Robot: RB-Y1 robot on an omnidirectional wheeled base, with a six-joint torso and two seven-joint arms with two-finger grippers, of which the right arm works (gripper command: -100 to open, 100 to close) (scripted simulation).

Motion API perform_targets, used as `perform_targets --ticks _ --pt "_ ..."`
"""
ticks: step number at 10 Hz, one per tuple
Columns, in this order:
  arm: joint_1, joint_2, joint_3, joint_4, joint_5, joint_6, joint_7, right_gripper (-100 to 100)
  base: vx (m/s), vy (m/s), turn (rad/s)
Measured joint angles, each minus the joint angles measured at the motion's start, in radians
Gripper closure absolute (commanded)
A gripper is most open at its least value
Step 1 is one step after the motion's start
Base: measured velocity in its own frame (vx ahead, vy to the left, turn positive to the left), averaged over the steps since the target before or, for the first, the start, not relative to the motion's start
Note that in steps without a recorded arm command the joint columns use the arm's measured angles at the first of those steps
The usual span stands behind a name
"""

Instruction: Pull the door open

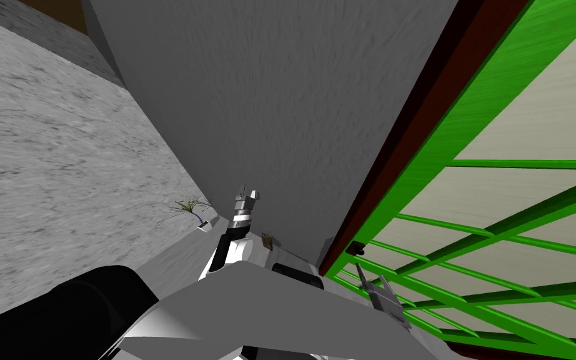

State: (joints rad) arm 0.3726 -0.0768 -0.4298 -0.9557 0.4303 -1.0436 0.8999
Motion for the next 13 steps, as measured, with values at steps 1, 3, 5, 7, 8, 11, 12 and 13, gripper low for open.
perform_targets --ticks 1,3,5,7,8,11,12,13 --pt "0.006 0.002 -0.008 0.008 0.009 -0.014 0.027 -100 -0.057 0.027 -0.044" --pt "0.027 0.011 -0.02 -0.001 0.03 -0.033 0.077 -100 -0.053 0.019 -0.042" --pt "0.043 0.015 -0.032 -0.004 0.046 -0.05 0.115 -100 -0.032 0.009 -0.031" --pt "0.051 0.019 -0.037 -0.008 0.054 -0.057 0.135 -100 0.033 -0.005 0.065" --pt "0.037 0.02 -0.04 -0.013 0.052 -0.039 0.139 -100 0.163 -0.029 0.17" --pt "-0.026 0.029 -0.056 -0.001 0.04 0.02 0.168 -100 0.168 -0.067 0.119" --pt "-0.045 0.035 -0.061 0.002 0.036 0.038 0.176 -100 0.069 -0.023 0.005" --pt "-0.045 0.037 -0.061 0.002 0.036 0.038 0.177 100 -0.022 0.012 -0.012"
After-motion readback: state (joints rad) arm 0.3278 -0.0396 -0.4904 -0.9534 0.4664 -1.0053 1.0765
